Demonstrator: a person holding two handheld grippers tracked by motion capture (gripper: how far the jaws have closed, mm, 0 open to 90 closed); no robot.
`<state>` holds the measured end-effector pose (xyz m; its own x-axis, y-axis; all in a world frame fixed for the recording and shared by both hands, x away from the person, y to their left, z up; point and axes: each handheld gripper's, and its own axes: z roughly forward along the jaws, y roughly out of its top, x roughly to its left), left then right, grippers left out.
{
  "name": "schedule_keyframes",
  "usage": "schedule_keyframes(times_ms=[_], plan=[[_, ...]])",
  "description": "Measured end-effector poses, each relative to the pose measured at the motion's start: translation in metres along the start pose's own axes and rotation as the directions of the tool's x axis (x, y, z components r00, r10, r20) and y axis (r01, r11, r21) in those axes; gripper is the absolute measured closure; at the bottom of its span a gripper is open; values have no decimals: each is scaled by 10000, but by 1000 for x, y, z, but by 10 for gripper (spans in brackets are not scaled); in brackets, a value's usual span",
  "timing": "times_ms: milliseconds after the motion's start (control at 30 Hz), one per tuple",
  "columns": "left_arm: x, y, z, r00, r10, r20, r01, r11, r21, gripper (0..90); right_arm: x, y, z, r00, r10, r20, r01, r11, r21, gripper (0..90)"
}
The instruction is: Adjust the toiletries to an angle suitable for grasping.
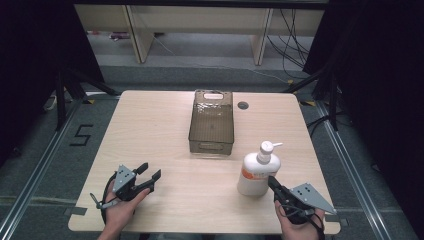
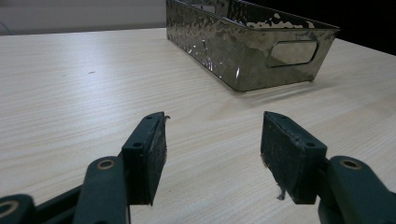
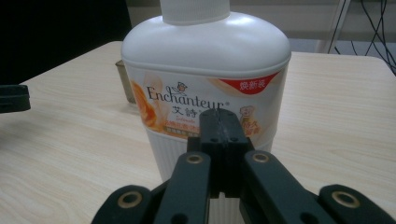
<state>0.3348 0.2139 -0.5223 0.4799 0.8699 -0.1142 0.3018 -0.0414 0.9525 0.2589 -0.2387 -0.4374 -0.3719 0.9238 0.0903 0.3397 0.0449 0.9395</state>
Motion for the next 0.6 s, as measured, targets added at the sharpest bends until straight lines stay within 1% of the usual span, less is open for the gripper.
schedule_keyframes(times_ms=[33,67,100,133,167,200,233,267,333,400,467,500,533,567,600], plan=[[0,0,0,10000,1,-12,-1,10000,32,403,0,0,1,9999,54,-84,-54,10000,-7,900],[0,0,0,10000,-8,7,8,10000,-11,403,0,0,0,10000,-34,13,34,10000,20,900],[0,0,0,10000,-2,4,2,10000,-5,403,0,0,-2,10000,-68,50,67,9998,197,900],[0,0,0,10000,-2,5,2,10000,-4,403,-1,0,0,9998,-177,48,177,9998,-48,900],[0,0,0,10000,-10,6,10,10000,-5,403,1,0,-1,9997,121,-223,-122,9999,-39,900],[0,0,0,10000,0,-13,0,10000,39,403,1,0,-2,9999,-111,17,111,9999,-34,900],[0,0,0,10000,2,-6,-2,10000,34,403,2,1,-5,9999,-42,-94,42,10000,-67,895],[0,0,0,10000,3,-2,-3,10000,22,403,3,1,-4,10000,-23,-77,21,9997,-245,882],[0,0,0,10000,-2,-5,2,10000,25,403,6,5,-8,9999,-119,23,119,9994,-328,835],[0,0,0,10000,4,-4,-4,10000,24,403,8,7,-11,9999,-105,-27,103,9988,-470,798],[0,0,0,10000,2,-5,-2,10000,30,403,10,11,-13,9998,-118,141,128,9974,-714,744],[0,0,0,10000,-13,-8,13,10000,27,403,10,12,-14,9999,-77,80,83,9968,-798,717],[0,0,0,10000,-28,-15,28,10000,39,403,10,14,-14,9999,-76,135,88,9961,-883,694],[0,0,0,10000,-20,-9,20,10000,40,403,11,16,-16,9996,14,277,10,9966,-829,667],[0,0,0,10000,-19,-15,19,10000,66,403,11,16,-15,9996,13,277,17,9942,-1077,648]])
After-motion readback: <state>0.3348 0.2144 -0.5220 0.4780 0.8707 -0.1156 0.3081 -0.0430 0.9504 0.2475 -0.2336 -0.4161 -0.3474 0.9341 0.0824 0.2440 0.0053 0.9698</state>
